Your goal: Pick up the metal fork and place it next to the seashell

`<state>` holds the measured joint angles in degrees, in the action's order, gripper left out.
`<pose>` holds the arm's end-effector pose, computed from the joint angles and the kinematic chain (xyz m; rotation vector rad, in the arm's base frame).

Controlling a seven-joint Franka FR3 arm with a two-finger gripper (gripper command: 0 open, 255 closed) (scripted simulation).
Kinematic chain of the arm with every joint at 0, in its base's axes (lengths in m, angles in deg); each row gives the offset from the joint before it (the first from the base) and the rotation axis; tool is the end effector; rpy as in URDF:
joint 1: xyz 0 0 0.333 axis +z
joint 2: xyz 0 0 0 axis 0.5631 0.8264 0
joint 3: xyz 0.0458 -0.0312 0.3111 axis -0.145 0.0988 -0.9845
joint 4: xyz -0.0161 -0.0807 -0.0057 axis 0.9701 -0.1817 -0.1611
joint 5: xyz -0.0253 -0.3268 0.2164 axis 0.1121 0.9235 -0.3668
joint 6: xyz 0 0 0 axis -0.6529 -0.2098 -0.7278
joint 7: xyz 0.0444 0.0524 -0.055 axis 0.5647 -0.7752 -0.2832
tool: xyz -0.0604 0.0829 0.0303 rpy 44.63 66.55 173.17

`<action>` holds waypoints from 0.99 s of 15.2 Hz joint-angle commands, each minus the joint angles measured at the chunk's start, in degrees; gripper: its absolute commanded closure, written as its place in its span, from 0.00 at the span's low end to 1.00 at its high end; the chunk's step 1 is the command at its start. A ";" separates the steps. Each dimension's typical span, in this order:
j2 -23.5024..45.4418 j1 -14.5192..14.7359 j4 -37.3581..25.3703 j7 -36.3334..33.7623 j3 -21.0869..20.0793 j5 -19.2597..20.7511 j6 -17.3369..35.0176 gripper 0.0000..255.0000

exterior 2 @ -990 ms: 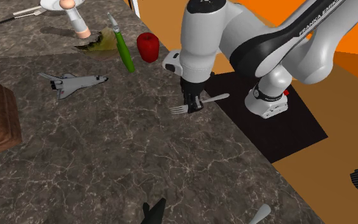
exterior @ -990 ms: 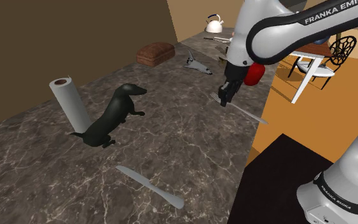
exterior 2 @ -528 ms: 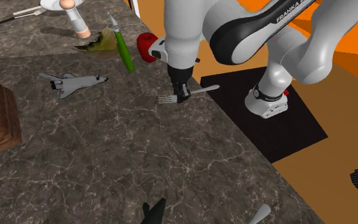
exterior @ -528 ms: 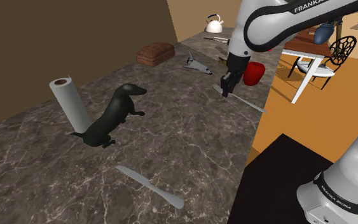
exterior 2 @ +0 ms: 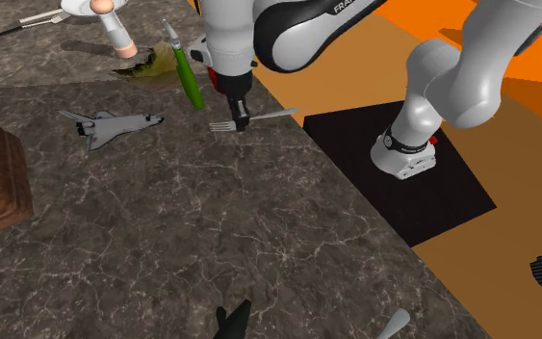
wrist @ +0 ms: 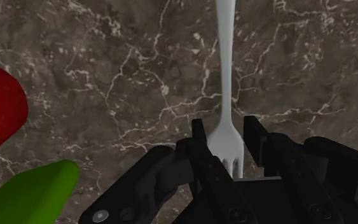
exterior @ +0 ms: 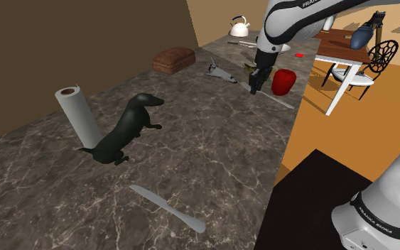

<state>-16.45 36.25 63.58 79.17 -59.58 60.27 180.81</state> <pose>0.5088 -0.0456 0.4236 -3.1112 -0.1941 -0.0789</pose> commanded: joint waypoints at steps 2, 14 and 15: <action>3.90 -1.39 -4.64 3.66 1.85 -0.61 -0.92 1.00; 18.29 -6.00 -19.74 13.29 5.28 -4.40 -2.30 1.00; 18.59 -6.02 -19.33 13.38 5.25 -4.50 -1.61 1.00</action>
<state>1.82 30.23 43.96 92.50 -54.28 55.87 178.57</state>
